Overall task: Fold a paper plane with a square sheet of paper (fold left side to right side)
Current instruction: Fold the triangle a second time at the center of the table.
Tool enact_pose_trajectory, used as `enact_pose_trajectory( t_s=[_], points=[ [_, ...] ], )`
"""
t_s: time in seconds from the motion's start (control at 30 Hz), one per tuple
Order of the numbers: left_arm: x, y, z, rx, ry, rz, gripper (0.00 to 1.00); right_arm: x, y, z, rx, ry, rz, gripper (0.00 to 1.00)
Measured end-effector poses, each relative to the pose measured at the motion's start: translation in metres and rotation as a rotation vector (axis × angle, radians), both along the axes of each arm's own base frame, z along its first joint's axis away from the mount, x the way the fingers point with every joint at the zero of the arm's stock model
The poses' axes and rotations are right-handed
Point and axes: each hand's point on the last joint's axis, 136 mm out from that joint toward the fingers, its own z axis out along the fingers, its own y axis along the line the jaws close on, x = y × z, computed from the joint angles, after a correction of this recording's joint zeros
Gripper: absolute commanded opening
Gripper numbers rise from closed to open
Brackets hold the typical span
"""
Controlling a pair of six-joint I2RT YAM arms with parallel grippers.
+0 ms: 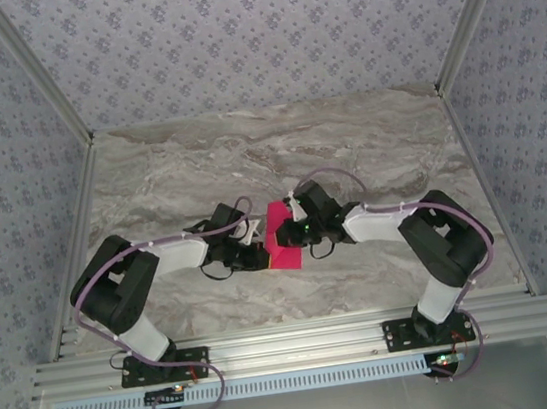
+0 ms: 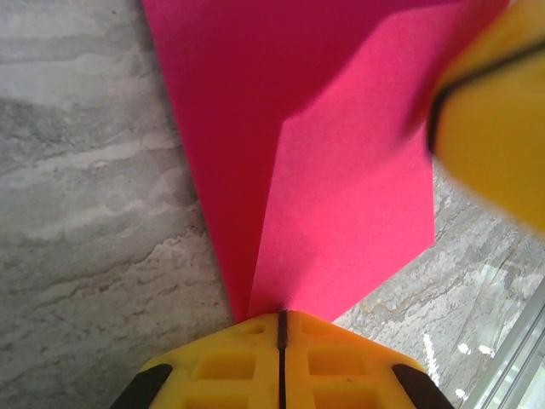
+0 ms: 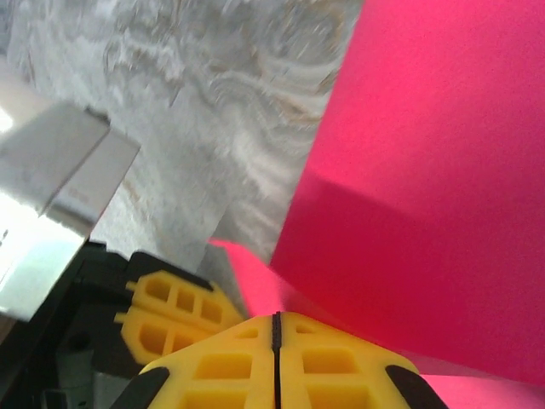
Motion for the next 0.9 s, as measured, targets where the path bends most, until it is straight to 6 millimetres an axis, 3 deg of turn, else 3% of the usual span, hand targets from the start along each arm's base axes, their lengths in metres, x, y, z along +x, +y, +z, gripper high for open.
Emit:
enact_pose_trajectory(
  t_s=[0.17,0.4,0.9],
  points=[
    [0.0,0.0,0.0,0.0,0.0,0.0,0.05,-0.013,0.007,-0.016,-0.024,0.036,0.035,0.09],
    [0.0,0.0,0.0,0.001,0.0,0.001,0.05,-0.014,0.007,-0.03,-0.054,0.062,0.043,0.09],
    [0.002,-0.003,-0.002,-0.01,-0.001,-0.003,0.04,-0.008,0.0,-0.033,-0.114,0.023,0.078,0.1]
  ],
)
